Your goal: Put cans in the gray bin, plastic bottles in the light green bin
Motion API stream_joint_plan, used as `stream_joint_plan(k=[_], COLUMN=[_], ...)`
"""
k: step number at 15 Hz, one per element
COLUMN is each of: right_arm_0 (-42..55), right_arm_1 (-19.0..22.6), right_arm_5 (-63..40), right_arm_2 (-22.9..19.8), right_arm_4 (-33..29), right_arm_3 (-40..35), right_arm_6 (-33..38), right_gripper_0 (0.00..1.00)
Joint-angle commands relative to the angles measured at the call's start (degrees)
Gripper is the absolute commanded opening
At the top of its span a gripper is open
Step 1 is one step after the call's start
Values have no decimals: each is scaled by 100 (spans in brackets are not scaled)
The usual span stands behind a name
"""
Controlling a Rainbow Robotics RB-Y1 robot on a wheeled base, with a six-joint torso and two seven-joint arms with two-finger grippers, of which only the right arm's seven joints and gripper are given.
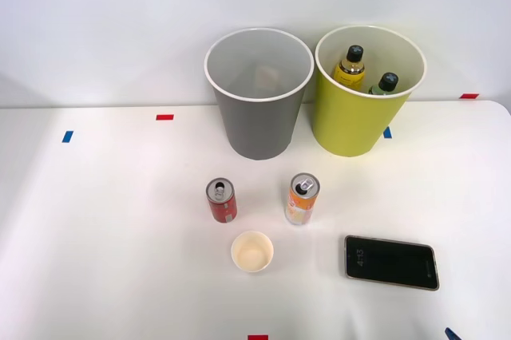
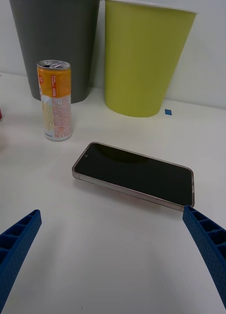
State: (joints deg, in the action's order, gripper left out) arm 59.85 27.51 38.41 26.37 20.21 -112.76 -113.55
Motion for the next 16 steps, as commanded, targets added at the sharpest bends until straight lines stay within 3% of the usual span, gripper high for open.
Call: stream_joint_plan(k=[1,16], right_arm_0=[0,0], right_arm_1=[0,0], right_arm_5=[0,0], right_arm_2=[0,0], right_arm_4=[0,0], right_arm_3=[0,0], right_arm_6=[0,0], right_gripper_0=[100,100])
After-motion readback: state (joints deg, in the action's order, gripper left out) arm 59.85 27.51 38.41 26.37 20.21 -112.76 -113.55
